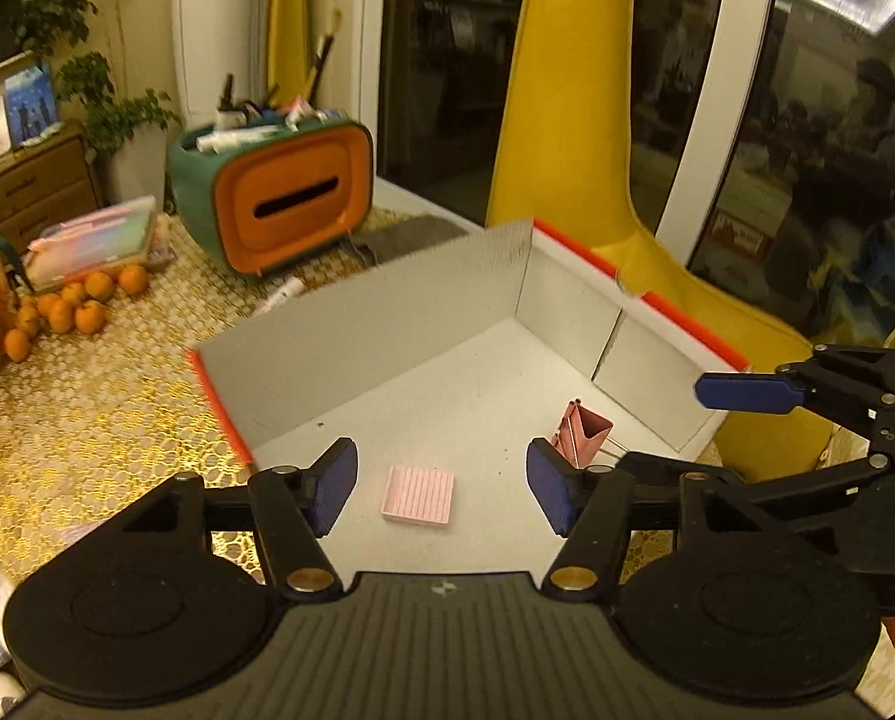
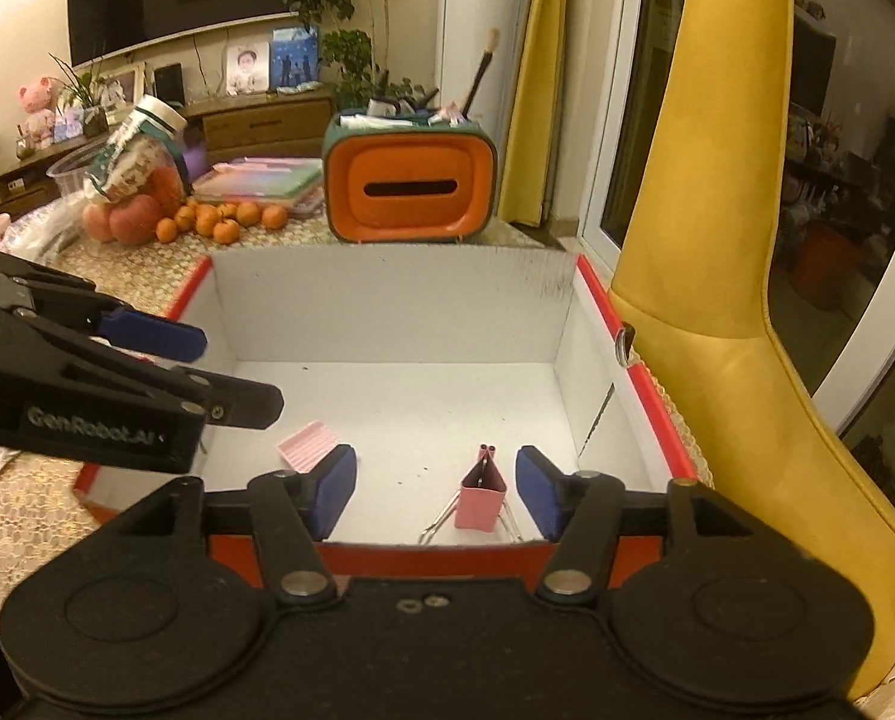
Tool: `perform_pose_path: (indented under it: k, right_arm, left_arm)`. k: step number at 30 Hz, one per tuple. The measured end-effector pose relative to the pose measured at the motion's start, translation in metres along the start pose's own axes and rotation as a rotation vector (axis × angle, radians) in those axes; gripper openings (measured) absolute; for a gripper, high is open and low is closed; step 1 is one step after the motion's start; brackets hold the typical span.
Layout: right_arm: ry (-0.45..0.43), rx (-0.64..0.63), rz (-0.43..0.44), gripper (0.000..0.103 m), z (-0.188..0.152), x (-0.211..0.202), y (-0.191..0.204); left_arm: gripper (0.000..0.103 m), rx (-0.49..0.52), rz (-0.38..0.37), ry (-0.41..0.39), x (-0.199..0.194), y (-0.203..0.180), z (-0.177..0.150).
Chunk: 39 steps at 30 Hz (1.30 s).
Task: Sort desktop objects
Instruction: 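Open the left tool to drop the pad while the right tool releases the clip in the box, then move both tools out of the box back over the cluttered table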
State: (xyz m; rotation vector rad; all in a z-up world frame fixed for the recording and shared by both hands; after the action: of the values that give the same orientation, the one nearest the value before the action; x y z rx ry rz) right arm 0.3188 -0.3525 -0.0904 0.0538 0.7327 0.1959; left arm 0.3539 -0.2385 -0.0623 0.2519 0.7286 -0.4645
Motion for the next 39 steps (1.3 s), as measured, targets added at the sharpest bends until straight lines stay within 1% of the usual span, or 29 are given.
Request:
perform_pose_path:
  k: [1,5,7,10,11,13,17,20,24,26,27,28,33,39]
  right_arm:
    - [-0.013,-0.007,-0.002,0.065,0.000,-0.004,0.003]
    - [-0.053,-0.030,-0.001,0.068,-0.002,-0.022,0.013]
    - [-0.064,-0.030,0.003,0.071,-0.003,-0.027,0.017]
    - [-0.084,-0.032,0.011,0.078,-0.004,-0.037,0.025]
    - [-0.091,-0.031,0.015,0.079,-0.004,-0.041,0.027]
    - [-0.102,-0.031,0.023,0.082,-0.004,-0.046,0.033]
    - [-0.118,-0.038,0.040,0.084,-0.005,-0.057,0.046]
    - [-0.126,-0.042,0.052,0.087,-0.007,-0.064,0.056]
    - [-0.138,-0.029,0.067,0.093,-0.014,-0.071,0.067]
    - [-0.136,-0.016,0.075,0.094,-0.017,-0.073,0.072]
    - [-0.136,-0.012,0.078,0.096,-0.019,-0.074,0.074]
    - [-0.138,-0.010,0.080,0.098,-0.020,-0.075,0.077]
    - [-0.149,-0.022,0.082,0.101,-0.027,-0.079,0.094]
    - [-0.160,-0.028,0.102,0.102,-0.031,-0.079,0.120]
  left_arm:
    - [0.061,0.003,0.005,-0.014,-0.006,0.001,0.000]
    - [0.062,0.000,0.037,-0.070,-0.030,0.007,-0.006]
    - [0.069,-0.009,0.064,-0.096,-0.043,0.010,-0.010]
    - [0.070,-0.005,0.089,-0.133,-0.062,0.015,-0.017]
    - [0.071,0.000,0.094,-0.140,-0.068,0.016,-0.020]
    - [0.076,0.000,0.097,-0.149,-0.078,0.018,-0.026]
    - [0.078,-0.024,0.091,-0.161,-0.096,0.024,-0.042]
    - [0.084,-0.045,0.095,-0.166,-0.108,0.031,-0.055]
    - [0.087,-0.072,0.101,-0.167,-0.123,0.041,-0.074]
    - [0.095,-0.076,0.109,-0.164,-0.129,0.045,-0.084]
    - [0.101,-0.078,0.113,-0.164,-0.132,0.047,-0.089]
    - [0.102,-0.079,0.116,-0.166,-0.135,0.049,-0.094]
    - [0.103,-0.089,0.132,-0.176,-0.148,0.057,-0.117]
    - [0.103,-0.114,0.179,-0.184,-0.160,0.069,-0.144]
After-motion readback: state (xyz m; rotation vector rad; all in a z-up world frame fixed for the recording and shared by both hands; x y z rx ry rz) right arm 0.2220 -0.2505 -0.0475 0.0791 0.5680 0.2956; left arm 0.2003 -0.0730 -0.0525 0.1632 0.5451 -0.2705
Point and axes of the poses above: each gripper's, at about its wrist camera, not at the fingertips, and x roughly the way its jaws point, y to its left, z to its top, the point moved 9 cm from there along x, roughly the way its jaws point, and after that the axes turned 11 degrees about x, right-handed, at the moved point
